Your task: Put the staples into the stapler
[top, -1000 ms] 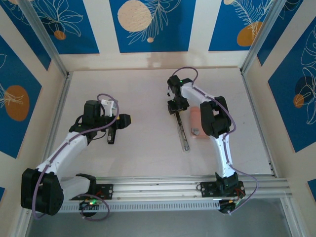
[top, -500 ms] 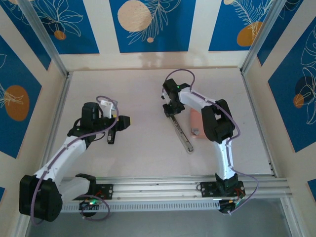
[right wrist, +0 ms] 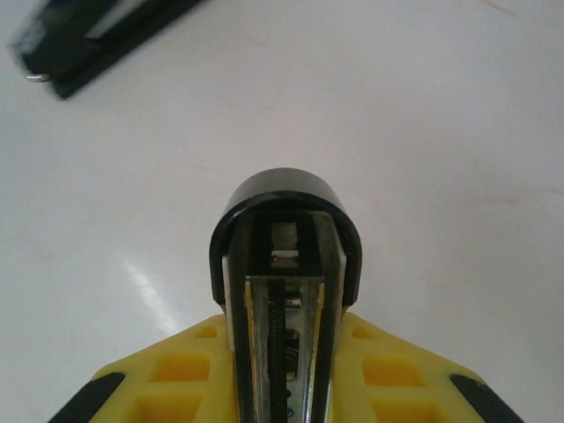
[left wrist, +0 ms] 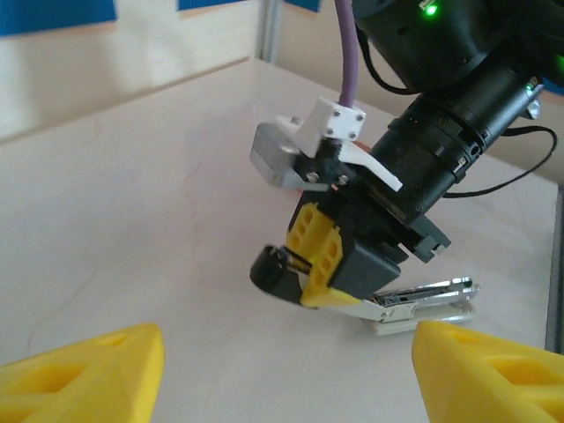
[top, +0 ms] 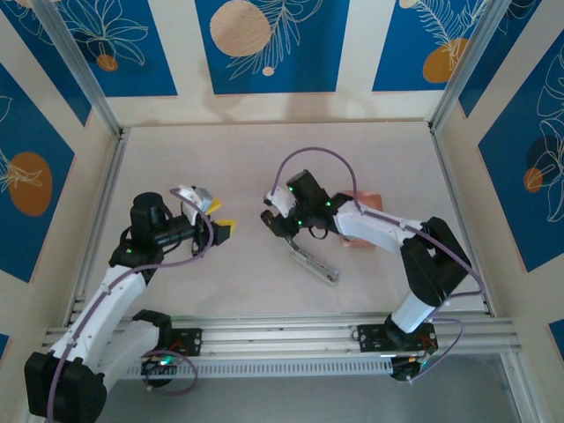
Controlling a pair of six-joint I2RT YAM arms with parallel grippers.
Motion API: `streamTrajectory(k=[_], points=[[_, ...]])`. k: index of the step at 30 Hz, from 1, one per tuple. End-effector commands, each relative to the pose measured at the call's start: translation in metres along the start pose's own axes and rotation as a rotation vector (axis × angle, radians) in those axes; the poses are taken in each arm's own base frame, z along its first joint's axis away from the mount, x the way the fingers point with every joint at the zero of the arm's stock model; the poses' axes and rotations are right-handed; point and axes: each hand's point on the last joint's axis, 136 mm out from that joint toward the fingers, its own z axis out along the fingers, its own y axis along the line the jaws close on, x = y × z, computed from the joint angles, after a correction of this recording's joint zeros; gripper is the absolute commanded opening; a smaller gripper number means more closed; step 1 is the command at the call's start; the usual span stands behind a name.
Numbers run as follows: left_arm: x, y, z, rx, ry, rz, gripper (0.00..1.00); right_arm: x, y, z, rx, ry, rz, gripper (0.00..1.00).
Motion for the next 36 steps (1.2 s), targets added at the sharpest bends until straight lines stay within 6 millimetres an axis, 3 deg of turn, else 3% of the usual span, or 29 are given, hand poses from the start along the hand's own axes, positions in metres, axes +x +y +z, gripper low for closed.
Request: streamTrajectory(k=[1,5,12,23,36], points=[[0.012,-0.019,0.000,0.116,-0.013,0.174,0.71,-0.038,0.049,-0.018,-0.165,-0.267,-0.282,0.18],[0.024,-0.041,0.000,0.233,-0.058,0.278,0.63,-0.031,0.078,-0.022,-0.238,-0.366,-0.414,0.17],[0.049,-0.070,-0.001,0.375,-0.030,0.410,0.63,-0.018,0.112,-0.013,-0.320,-0.411,-0.544,0.17],[0.068,-0.083,0.004,0.477,0.043,0.415,0.52,-0.023,0.125,-0.012,-0.373,-0.457,-0.575,0.17],[0.067,-0.086,0.007,0.498,0.030,0.406,0.45,-0.029,0.126,-0.010,-0.401,-0.464,-0.545,0.18]])
